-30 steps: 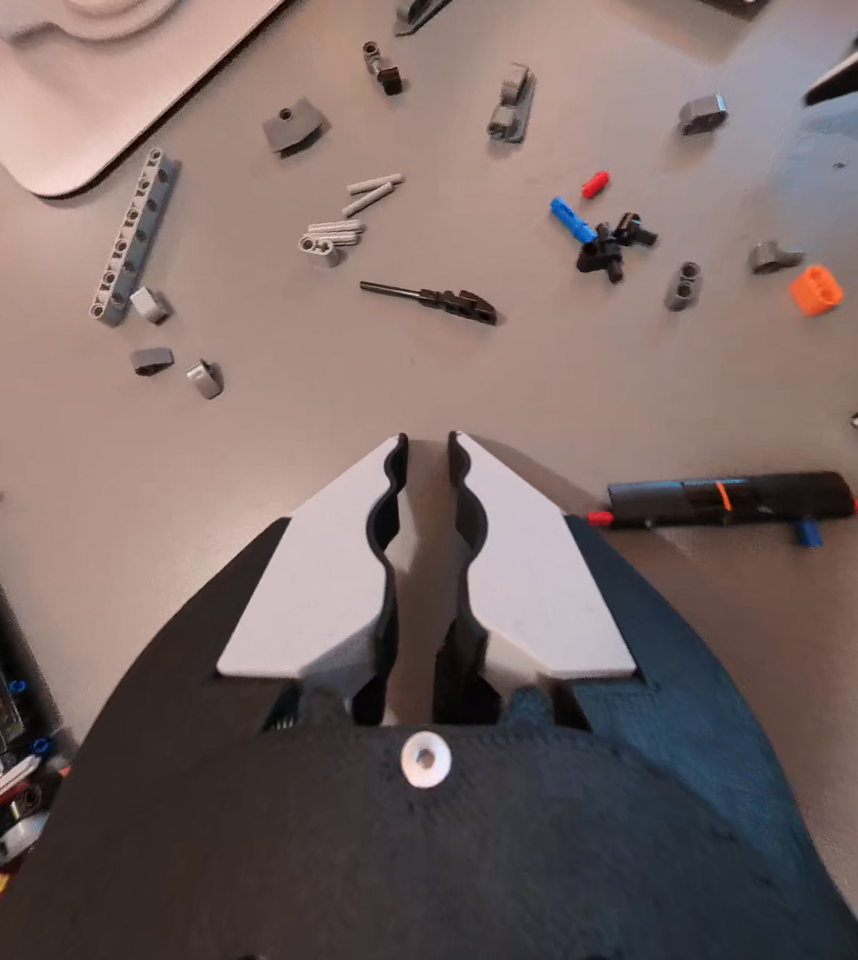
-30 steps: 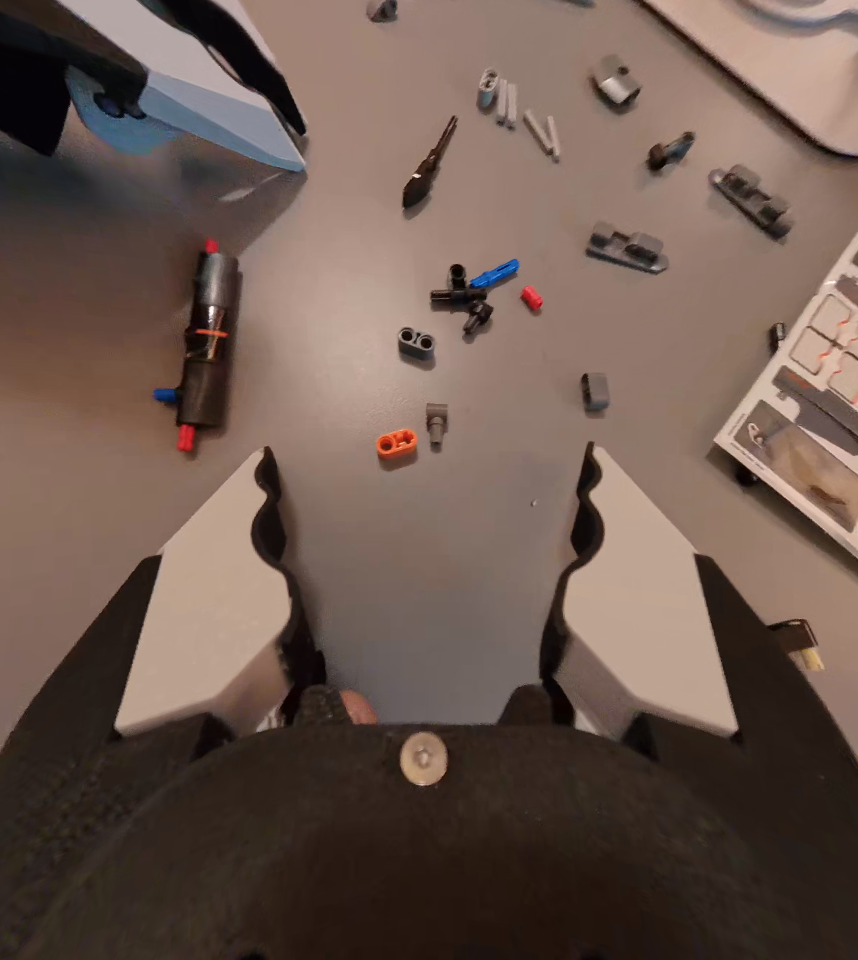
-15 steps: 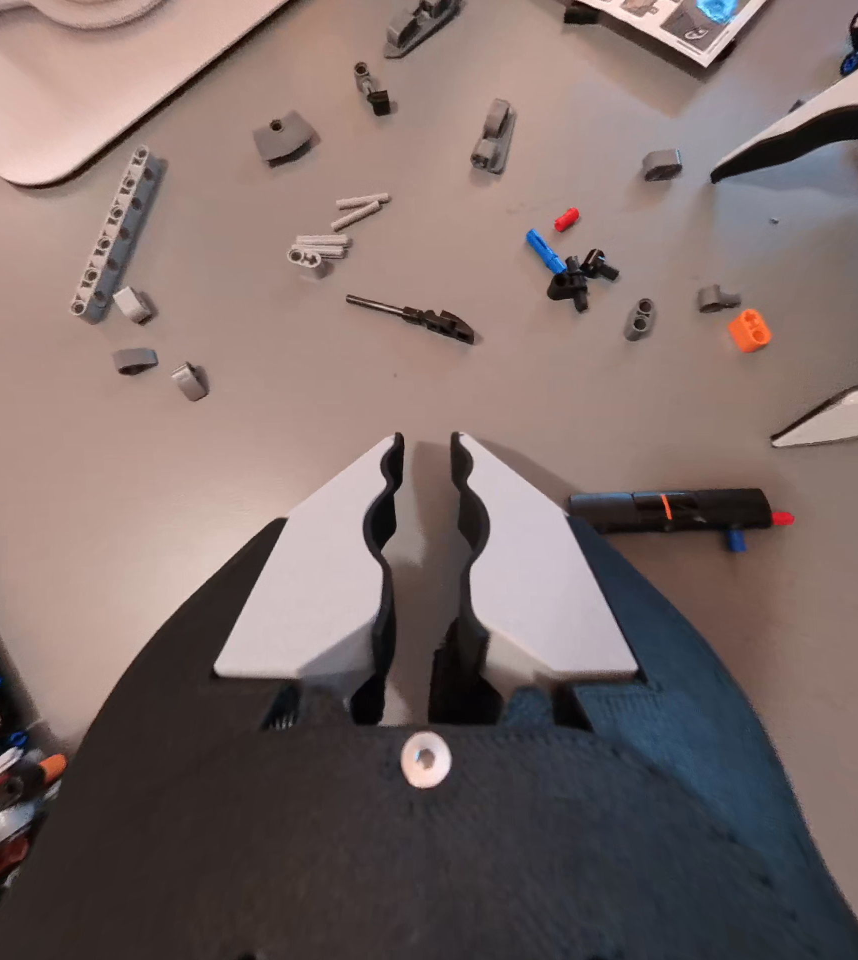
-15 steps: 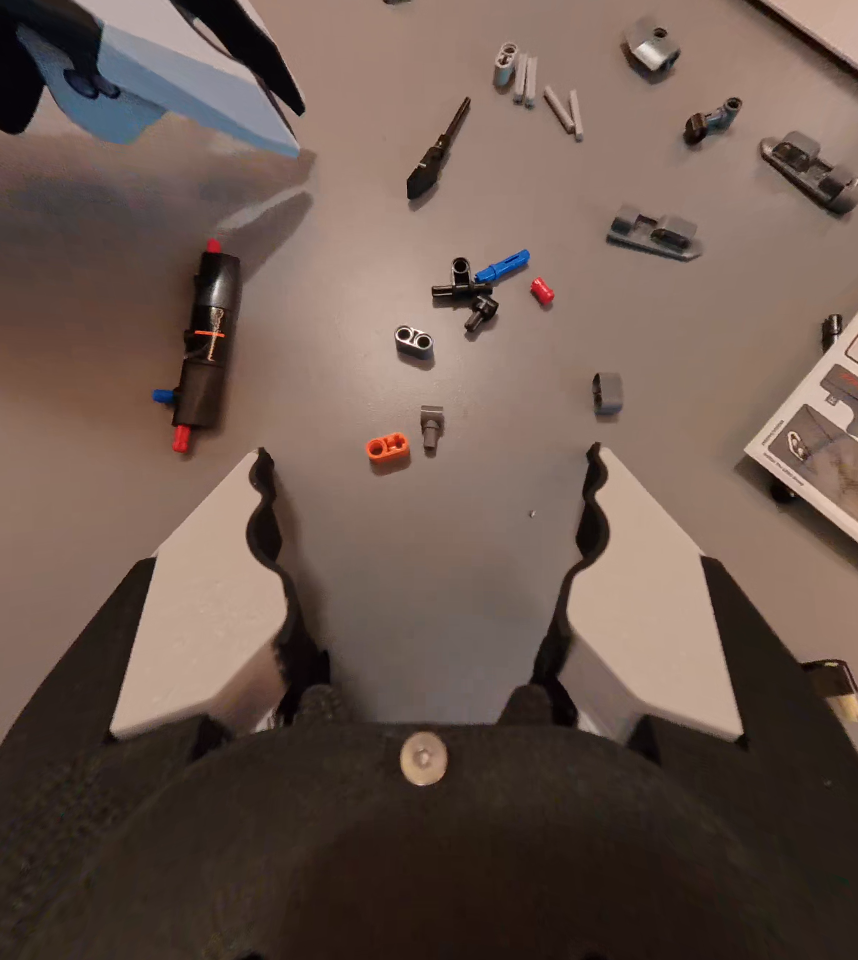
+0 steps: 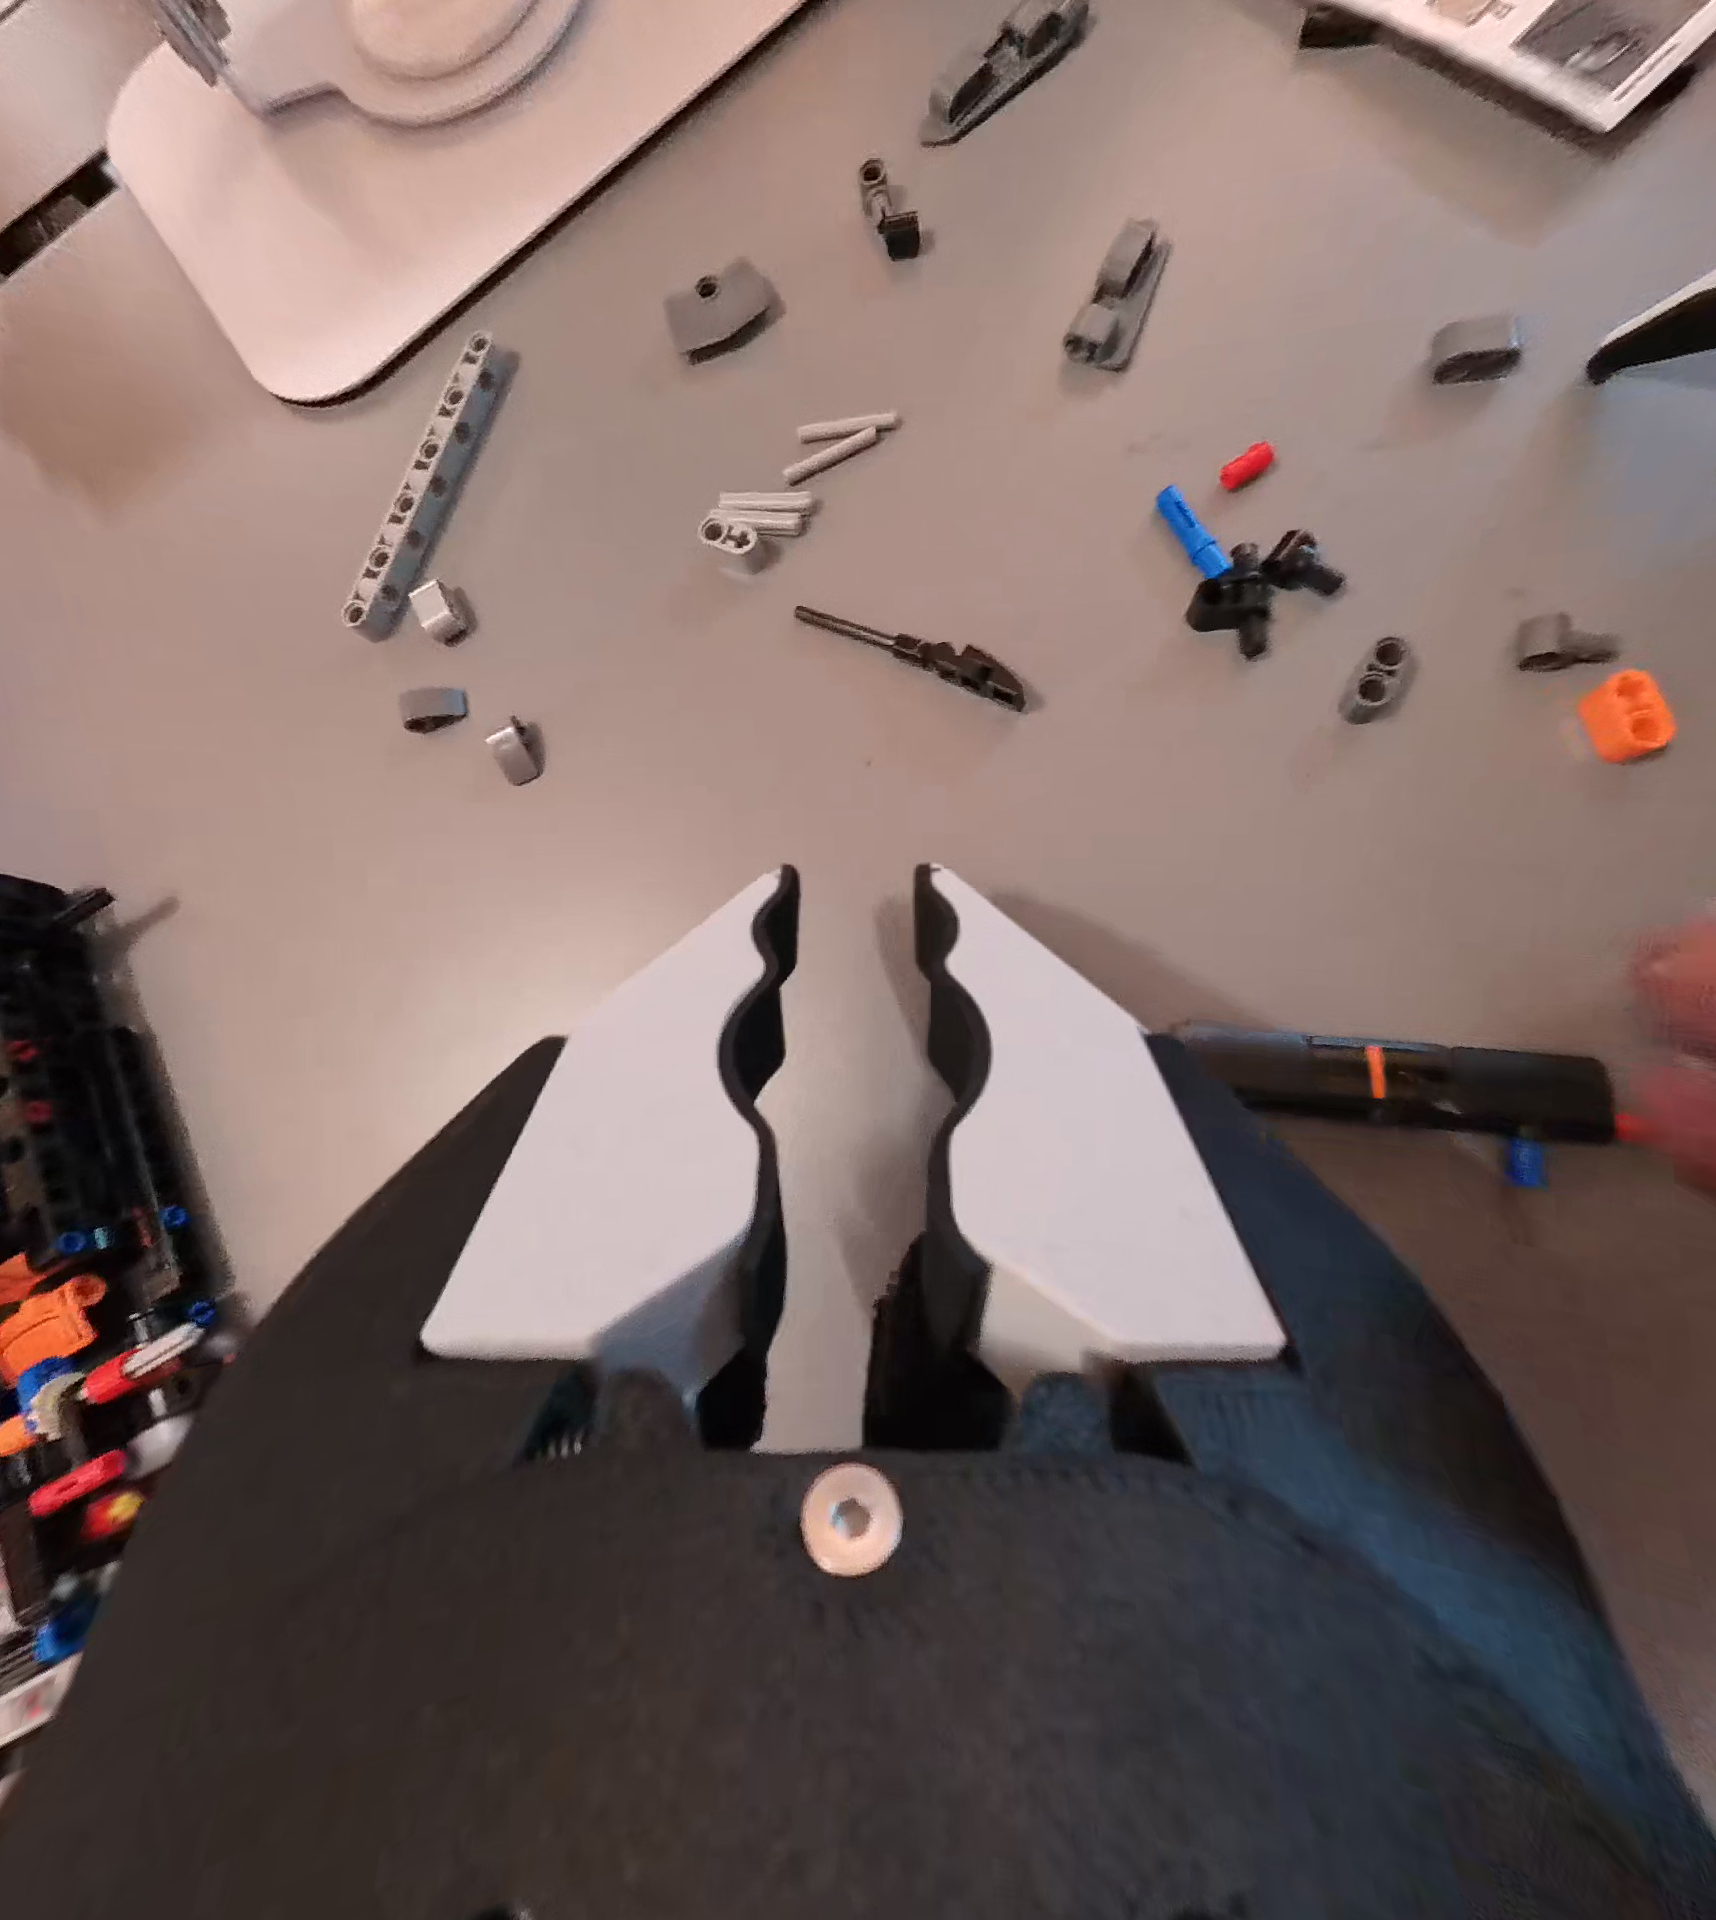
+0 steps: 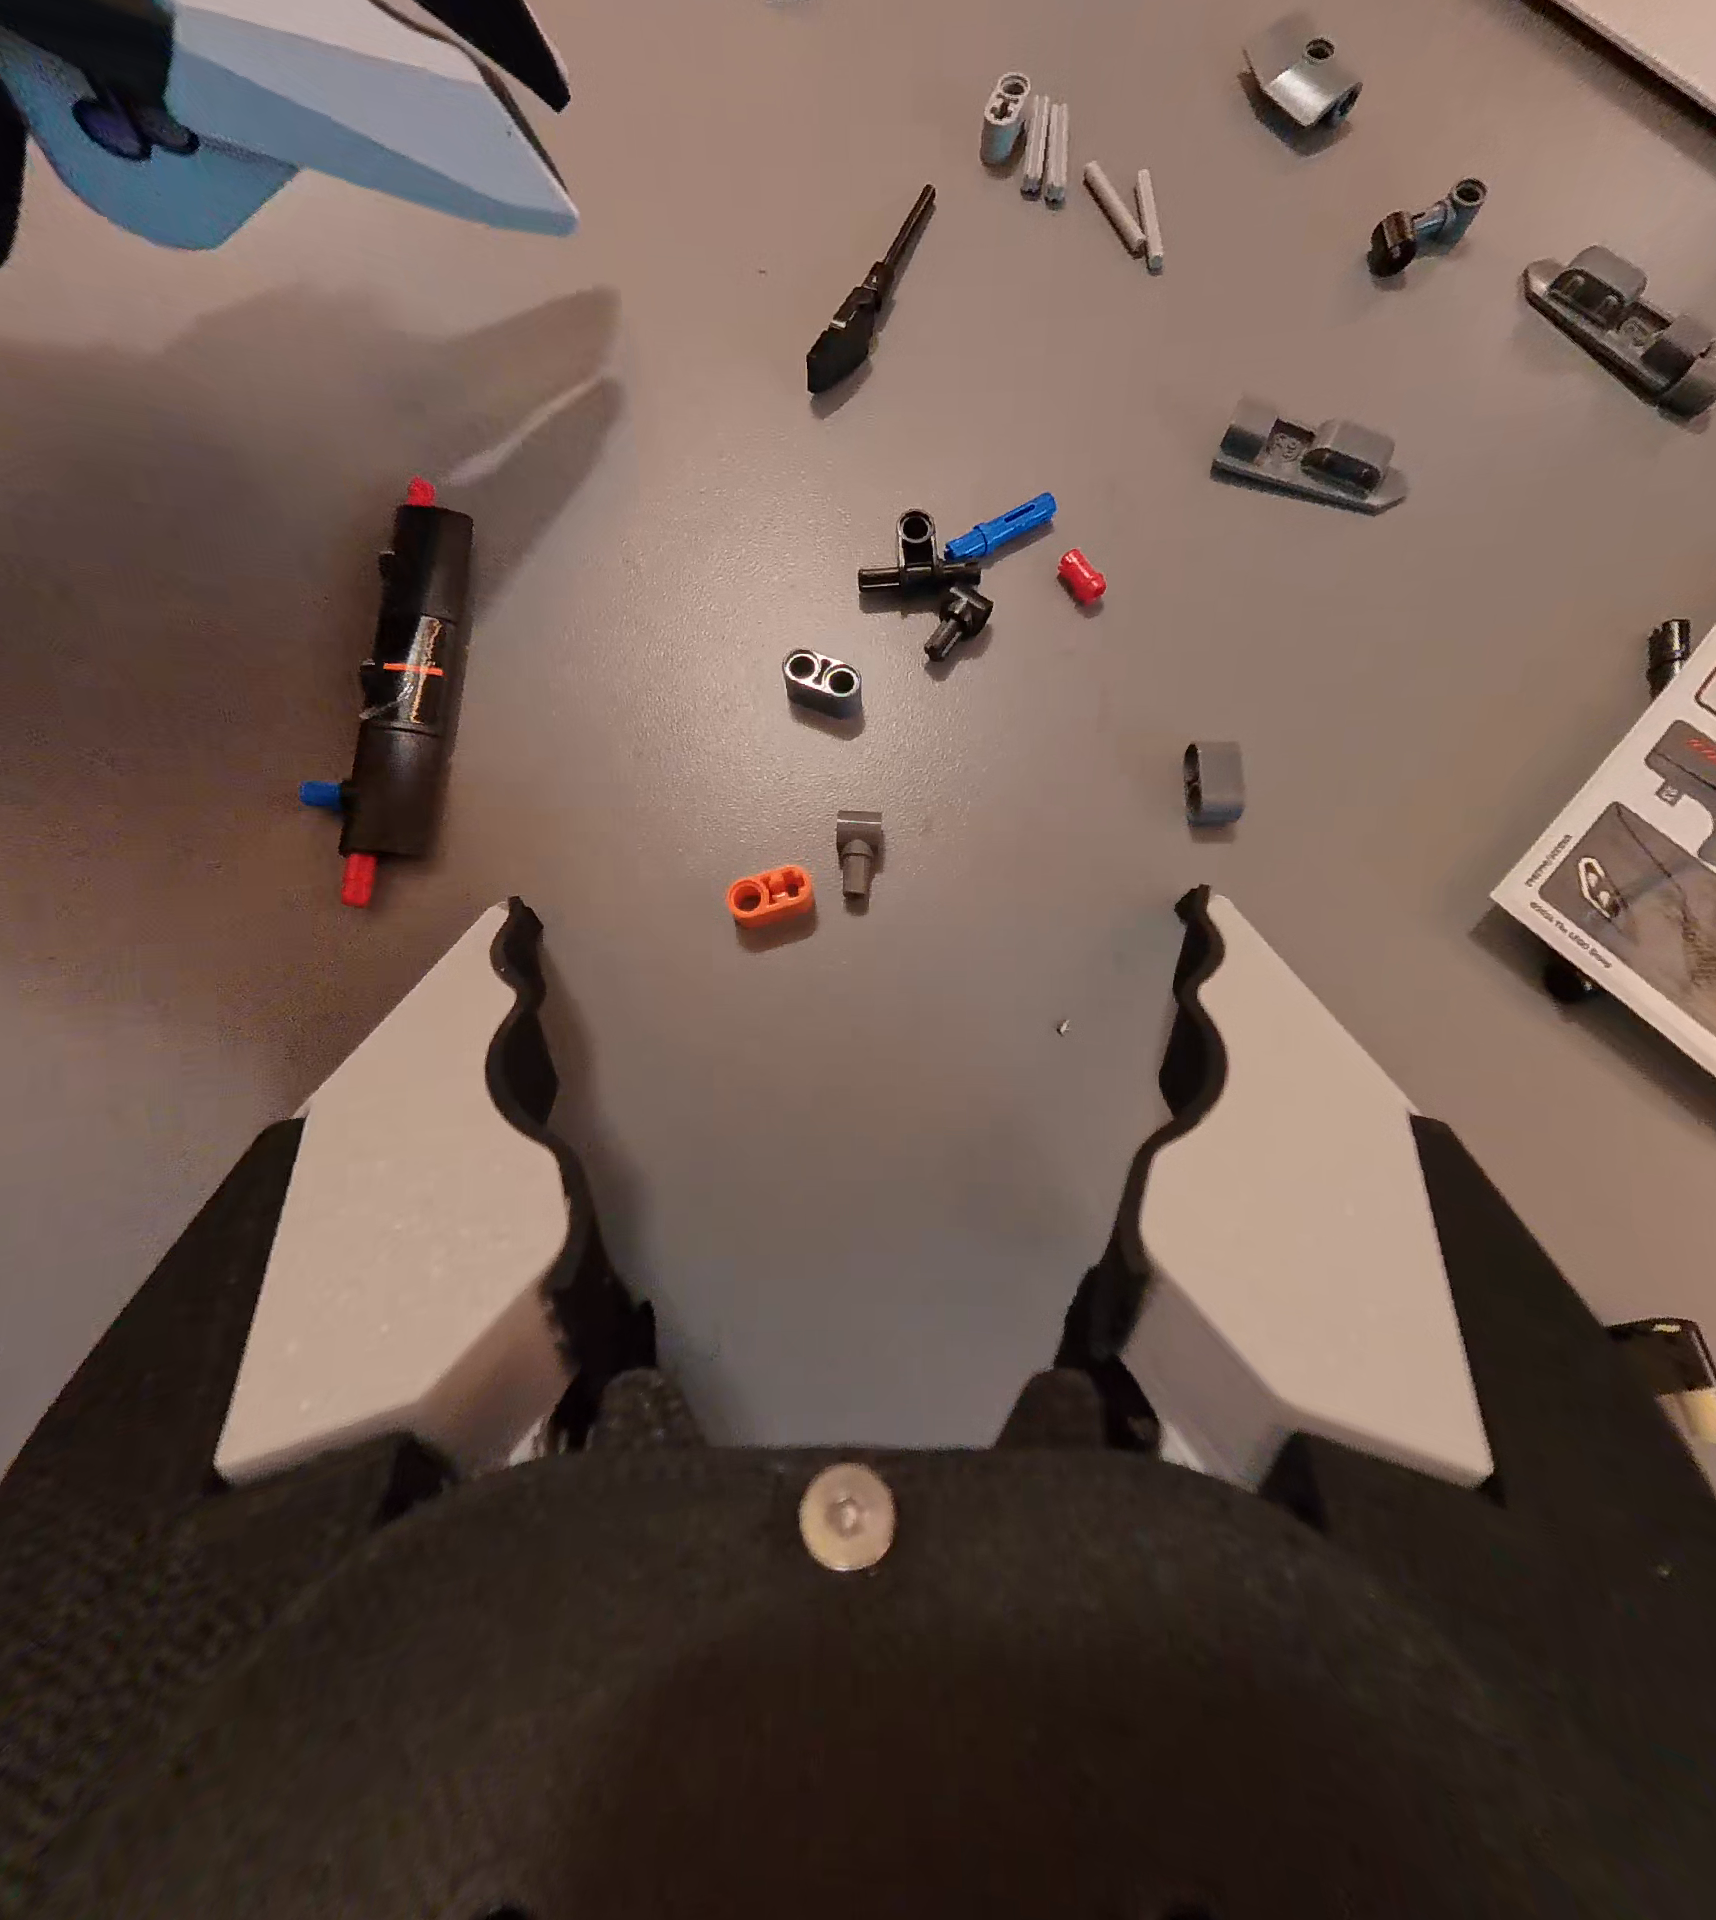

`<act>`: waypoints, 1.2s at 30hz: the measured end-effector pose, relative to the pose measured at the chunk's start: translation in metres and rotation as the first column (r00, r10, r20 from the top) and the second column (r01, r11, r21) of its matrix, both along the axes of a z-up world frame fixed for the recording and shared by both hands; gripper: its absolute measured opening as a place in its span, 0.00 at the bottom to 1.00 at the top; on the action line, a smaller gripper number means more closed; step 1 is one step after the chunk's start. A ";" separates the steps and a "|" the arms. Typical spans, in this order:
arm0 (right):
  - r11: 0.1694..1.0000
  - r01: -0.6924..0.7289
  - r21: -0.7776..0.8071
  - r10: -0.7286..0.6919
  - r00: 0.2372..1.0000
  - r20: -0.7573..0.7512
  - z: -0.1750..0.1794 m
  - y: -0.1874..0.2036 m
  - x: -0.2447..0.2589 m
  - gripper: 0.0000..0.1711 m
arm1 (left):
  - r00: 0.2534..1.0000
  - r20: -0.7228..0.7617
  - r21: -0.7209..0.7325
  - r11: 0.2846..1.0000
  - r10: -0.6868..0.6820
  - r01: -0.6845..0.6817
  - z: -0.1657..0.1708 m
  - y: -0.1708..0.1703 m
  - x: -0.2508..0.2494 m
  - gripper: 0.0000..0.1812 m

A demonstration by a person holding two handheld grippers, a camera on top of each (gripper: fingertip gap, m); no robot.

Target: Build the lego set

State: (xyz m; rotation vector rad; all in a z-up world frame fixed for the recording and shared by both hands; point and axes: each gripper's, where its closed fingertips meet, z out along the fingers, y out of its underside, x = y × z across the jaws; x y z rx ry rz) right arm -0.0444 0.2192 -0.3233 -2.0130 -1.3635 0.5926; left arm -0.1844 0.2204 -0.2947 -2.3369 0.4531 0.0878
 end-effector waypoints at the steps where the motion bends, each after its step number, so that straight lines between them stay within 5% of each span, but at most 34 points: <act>1: 1.000 0.000 0.000 0.000 1.000 0.000 0.000 0.000 0.000 0.70 | 1.000 0.023 -0.003 1.000 -0.012 0.012 0.000 -0.002 0.006 0.12; 5: 1.000 0.000 0.000 0.000 1.000 0.000 0.000 0.000 0.000 0.70 | 0.998 -0.058 0.026 0.999 -0.019 0.020 0.000 -0.002 0.007 0.12; 11: 1.000 0.000 0.000 0.000 1.000 0.000 0.000 0.000 0.000 0.70 | 0.992 0.092 -0.051 0.994 -0.090 0.094 -0.005 0.001 0.024 0.42; 16: 1.000 -0.002 0.000 0.002 1.000 0.001 0.000 0.000 0.000 0.70 | 0.997 0.078 -0.008 1.000 -0.014 0.015 -0.011 0.015 0.008 0.28; 25: 1.000 -0.003 0.000 0.003 1.000 0.001 0.000 0.000 0.000 0.70 | 0.984 0.178 -0.003 1.000 0.023 -0.023 -0.025 0.025 0.020 0.42; 27: 1.000 -0.003 0.000 0.003 1.000 0.001 0.000 0.000 0.000 0.70 | 0.984 0.156 0.004 0.997 0.081 -0.082 -0.024 0.027 0.012 0.52; 30: 1.000 -0.003 0.000 0.003 1.000 0.001 0.000 0.000 0.000 0.70 | 0.948 0.079 0.012 0.951 0.307 -0.309 -0.028 0.027 -0.025 0.87; 36: 1.000 -0.003 0.000 0.003 1.000 0.001 0.000 0.000 0.000 0.70 | 0.938 0.161 -0.076 0.952 0.306 -0.297 -0.037 0.025 -0.021 0.87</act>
